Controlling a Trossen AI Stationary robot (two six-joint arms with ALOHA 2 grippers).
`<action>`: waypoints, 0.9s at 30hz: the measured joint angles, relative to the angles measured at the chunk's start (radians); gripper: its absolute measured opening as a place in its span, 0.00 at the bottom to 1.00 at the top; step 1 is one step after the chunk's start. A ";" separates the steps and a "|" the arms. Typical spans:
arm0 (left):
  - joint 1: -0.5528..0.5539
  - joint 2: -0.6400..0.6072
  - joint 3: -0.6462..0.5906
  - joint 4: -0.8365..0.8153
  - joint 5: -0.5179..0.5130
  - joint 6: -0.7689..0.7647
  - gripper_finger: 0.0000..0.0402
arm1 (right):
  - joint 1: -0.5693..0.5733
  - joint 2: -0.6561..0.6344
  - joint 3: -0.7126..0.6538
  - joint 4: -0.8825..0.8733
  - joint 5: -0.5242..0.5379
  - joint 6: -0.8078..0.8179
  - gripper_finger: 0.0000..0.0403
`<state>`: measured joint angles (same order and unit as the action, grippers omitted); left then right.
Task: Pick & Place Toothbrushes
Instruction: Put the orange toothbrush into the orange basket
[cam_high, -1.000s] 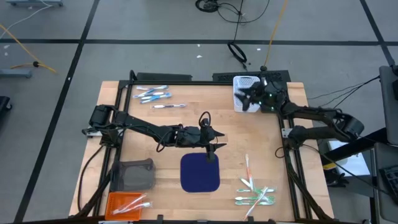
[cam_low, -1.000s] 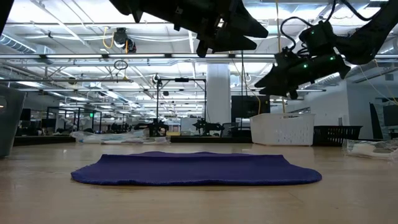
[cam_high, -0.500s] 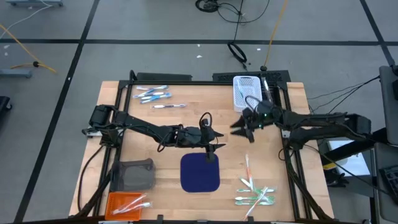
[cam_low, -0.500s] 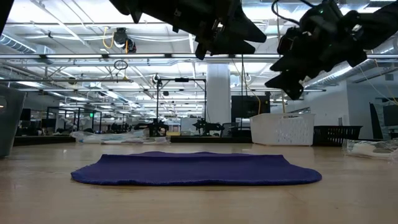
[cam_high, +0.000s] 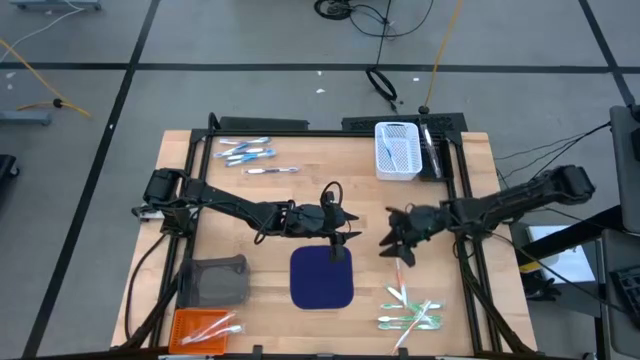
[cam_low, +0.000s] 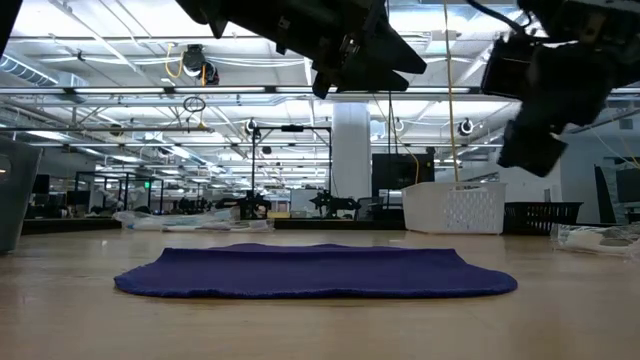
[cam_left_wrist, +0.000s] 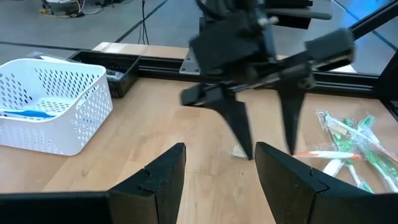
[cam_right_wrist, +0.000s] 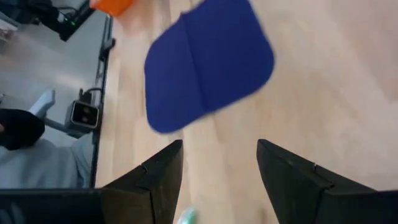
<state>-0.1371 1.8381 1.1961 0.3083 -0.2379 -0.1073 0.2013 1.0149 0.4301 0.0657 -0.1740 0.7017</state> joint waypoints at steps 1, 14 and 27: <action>0.000 0.000 0.000 0.000 0.000 0.004 0.49 | 0.027 0.000 0.000 -0.004 0.017 0.027 0.49; 0.001 0.000 0.000 0.000 0.000 0.025 0.49 | 0.232 0.000 0.000 -0.169 0.100 0.345 0.49; 0.001 0.000 0.000 0.001 0.000 0.027 0.49 | 0.312 0.005 0.000 -0.290 0.101 0.537 0.49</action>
<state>-0.1360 1.8381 1.1961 0.3096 -0.2379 -0.0803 0.5128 1.0196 0.4301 -0.2238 -0.0733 1.2384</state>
